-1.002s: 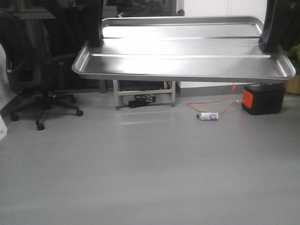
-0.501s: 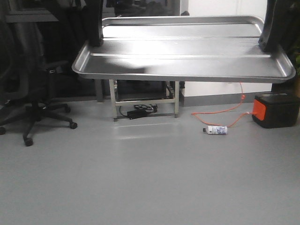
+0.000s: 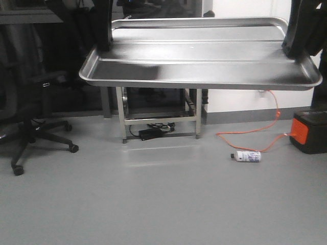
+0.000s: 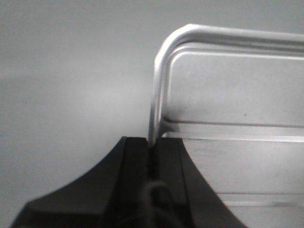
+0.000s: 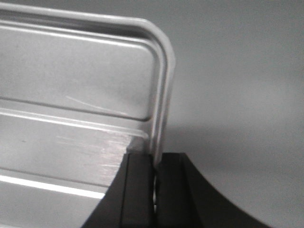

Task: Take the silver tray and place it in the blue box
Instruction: 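Keep holding the tray with both grippers while driving toward the bin shelf, then carry the tray with both grippers above the empty blue bin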

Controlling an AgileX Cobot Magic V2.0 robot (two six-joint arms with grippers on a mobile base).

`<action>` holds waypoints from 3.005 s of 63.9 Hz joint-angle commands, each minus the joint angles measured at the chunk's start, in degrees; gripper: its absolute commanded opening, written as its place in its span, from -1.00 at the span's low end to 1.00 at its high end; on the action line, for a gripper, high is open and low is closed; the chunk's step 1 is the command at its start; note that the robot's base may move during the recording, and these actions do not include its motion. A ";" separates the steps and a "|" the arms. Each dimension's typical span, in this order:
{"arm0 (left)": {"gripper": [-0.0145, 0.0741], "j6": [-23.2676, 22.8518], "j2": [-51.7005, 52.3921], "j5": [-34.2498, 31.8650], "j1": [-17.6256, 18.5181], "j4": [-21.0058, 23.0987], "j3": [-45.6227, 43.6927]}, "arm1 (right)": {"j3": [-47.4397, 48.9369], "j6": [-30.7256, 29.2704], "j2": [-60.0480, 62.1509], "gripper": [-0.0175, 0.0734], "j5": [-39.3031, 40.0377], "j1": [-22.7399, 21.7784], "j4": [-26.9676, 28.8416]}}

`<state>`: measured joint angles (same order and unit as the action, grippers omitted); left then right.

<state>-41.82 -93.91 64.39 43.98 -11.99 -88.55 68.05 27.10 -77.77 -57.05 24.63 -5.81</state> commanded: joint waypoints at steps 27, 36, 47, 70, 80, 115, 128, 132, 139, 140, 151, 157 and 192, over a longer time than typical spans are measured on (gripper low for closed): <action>-0.91 -0.29 2.71 -0.52 -0.02 -3.14 -1.87 | 1.71 -0.95 1.76 -0.49 0.07 -0.32 -2.76; -0.91 -0.29 2.71 -0.52 -0.02 -3.14 -1.87 | 1.71 -0.95 1.76 -0.49 0.07 -0.32 -2.76; -0.91 -0.29 2.71 -0.52 -0.02 -3.14 -1.87 | 1.71 -0.95 1.76 -0.49 0.07 -0.32 -2.76; -0.91 -0.29 2.71 -0.52 -0.02 -3.14 -1.87 | 1.71 -0.95 1.76 -0.49 0.07 -0.32 -2.76; -0.91 -0.29 2.71 -0.52 -0.02 -3.14 -1.87 | 1.71 -0.95 1.76 -0.49 0.07 -0.32 -2.76; -0.91 -0.29 2.71 -0.52 -0.02 -3.14 -1.87 | 1.71 -0.95 1.76 -0.49 0.07 -0.32 -2.76; -0.91 -0.29 2.71 -0.52 -0.02 -3.14 -1.87 | 1.71 -0.95 1.76 -0.49 0.07 -0.32 -2.76; -0.91 -0.29 2.71 -0.52 -0.02 -3.14 -1.87 | 1.71 -0.95 1.76 -0.49 0.07 -0.32 -2.76; -0.91 -0.29 2.71 -0.52 -0.02 -3.14 -1.87 | 1.71 -0.95 1.76 -0.49 0.07 -0.32 -2.76; -0.91 -0.29 2.71 -0.52 -0.02 -3.14 -1.87 | 1.71 -0.95 1.76 -0.49 0.07 -0.32 -2.76; -0.91 -0.29 2.71 -0.52 -0.02 -3.14 -1.87 | 1.71 -0.95 1.76 -0.49 0.07 -0.32 -2.76; -0.91 -0.29 2.71 -0.52 -0.02 -3.14 -1.87 | 1.71 -0.95 1.76 -0.49 0.07 -0.32 -2.76; -0.91 -0.29 2.71 -0.52 -0.02 -3.14 -1.87 | 1.71 -0.95 1.76 -0.49 0.07 -0.32 -2.76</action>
<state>-41.82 -93.91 64.47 43.98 -11.96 -88.55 68.05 27.10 -77.77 -56.95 24.63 -5.93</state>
